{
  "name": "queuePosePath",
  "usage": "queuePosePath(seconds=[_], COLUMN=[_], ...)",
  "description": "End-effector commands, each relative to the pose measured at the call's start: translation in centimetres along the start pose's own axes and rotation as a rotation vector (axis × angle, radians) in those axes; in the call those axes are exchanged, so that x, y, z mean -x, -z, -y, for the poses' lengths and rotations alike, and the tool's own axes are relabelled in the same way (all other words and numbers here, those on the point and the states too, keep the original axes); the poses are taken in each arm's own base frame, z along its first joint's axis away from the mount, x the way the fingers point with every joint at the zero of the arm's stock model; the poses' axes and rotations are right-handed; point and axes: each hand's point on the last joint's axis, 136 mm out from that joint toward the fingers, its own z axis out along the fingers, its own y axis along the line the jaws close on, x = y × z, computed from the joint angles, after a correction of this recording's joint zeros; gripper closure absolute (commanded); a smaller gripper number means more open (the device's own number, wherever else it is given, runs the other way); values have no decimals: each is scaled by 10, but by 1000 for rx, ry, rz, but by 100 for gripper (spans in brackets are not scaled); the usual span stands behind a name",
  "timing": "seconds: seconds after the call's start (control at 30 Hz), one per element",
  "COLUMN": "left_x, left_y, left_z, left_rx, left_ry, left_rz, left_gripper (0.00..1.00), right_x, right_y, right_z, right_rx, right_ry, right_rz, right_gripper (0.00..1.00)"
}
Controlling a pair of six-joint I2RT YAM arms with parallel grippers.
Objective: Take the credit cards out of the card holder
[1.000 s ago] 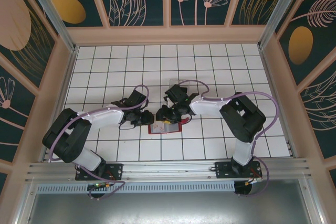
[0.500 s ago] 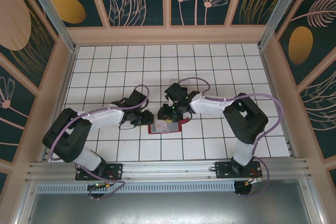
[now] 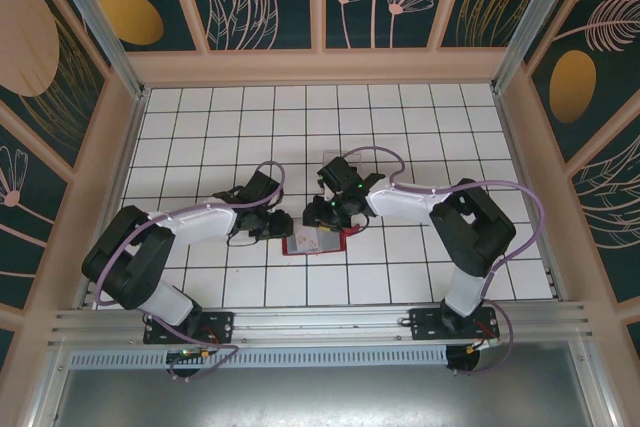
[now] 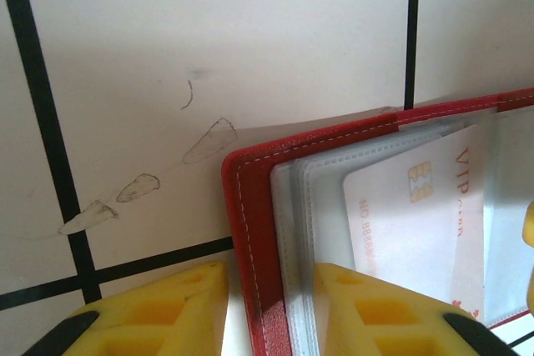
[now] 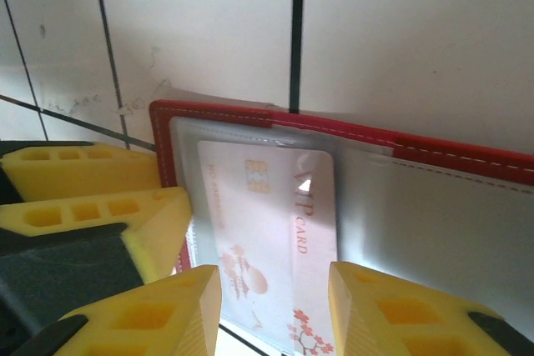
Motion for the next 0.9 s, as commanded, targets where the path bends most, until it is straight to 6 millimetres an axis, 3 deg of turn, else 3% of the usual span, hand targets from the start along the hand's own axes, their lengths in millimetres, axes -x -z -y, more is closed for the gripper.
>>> queuePosePath(seconds=[0.0,0.3,0.87], left_x=[2,1,-14], left_y=[6,5,-10], left_z=[5,10,-20], left_rx=[12,7,159], left_ry=[-23,-38,-60], left_rz=[3,-8,-66], left_gripper=[65,63,65], right_x=[1,1,-4], right_y=[2,2,-11], right_z=[1,11,13], right_rx=[16,1,29], right_ry=[8,-7,-1], right_rz=[9,13,-37], right_gripper=[61,61,65])
